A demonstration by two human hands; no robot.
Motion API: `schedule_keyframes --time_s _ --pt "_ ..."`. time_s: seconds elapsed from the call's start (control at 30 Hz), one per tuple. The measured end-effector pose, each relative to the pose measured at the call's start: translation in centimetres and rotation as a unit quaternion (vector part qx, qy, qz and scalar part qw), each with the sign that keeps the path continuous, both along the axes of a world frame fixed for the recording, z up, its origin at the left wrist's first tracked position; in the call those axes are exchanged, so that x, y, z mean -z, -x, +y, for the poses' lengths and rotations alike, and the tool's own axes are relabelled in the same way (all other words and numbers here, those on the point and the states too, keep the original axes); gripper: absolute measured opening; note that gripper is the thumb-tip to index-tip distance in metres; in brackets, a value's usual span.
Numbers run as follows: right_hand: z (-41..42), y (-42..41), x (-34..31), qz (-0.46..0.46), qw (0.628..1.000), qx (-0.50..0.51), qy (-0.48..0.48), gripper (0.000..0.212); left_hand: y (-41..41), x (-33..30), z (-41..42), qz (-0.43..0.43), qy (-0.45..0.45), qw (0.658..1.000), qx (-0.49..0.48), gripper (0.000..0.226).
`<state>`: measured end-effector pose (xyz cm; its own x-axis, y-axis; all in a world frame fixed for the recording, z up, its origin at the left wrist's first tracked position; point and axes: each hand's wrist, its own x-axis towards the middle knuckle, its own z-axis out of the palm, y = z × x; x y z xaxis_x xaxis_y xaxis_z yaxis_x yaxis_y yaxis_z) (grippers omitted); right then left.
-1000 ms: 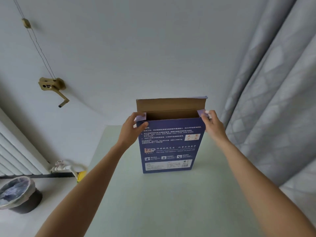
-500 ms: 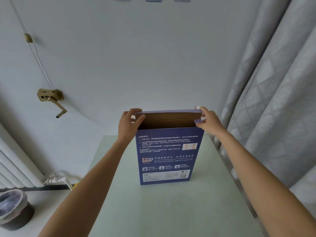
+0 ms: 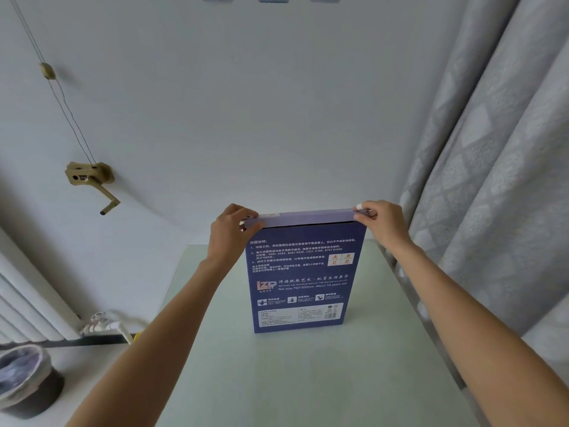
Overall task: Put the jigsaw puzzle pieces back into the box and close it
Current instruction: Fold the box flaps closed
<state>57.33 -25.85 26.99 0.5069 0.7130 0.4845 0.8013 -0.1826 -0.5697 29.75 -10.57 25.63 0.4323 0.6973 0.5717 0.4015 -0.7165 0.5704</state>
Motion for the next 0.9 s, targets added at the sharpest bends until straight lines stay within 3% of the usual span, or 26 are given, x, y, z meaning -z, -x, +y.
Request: schedule_keyframes --time_s 0.3,0.37,0.43,0.57,0.77,0.9 --pt "-0.2 0.6 0.1 -0.234 0.968 0.071 0.056 0.014 -0.4 -0.2 0.4 0.111 -0.108 0.988 -0.016 0.016" --pt "-0.2 0.3 0.4 -0.199 0.977 0.058 0.041 0.014 -0.4 -0.1 0.3 0.119 -0.109 0.987 -0.021 0.016" --pt "-0.3 0.1 0.7 -0.105 0.994 0.030 0.011 0.015 0.0 0.1 -0.1 0.124 -0.120 0.984 -0.031 0.016" --pt "-0.7 0.1 1.0 0.029 0.999 0.005 -0.026 0.021 0.5 0.7 -1.0 0.177 -0.219 0.957 -0.067 0.021" --pt "-1.0 -0.2 0.0 0.020 1.000 0.002 0.012 0.014 -3.4 -0.5 -3.0 0.281 -0.162 0.943 0.074 0.045" --pt "-0.9 -0.3 -0.2 0.031 0.999 0.001 0.011 0.018 -5.3 0.7 -2.8 0.296 -0.159 0.938 0.081 0.049"
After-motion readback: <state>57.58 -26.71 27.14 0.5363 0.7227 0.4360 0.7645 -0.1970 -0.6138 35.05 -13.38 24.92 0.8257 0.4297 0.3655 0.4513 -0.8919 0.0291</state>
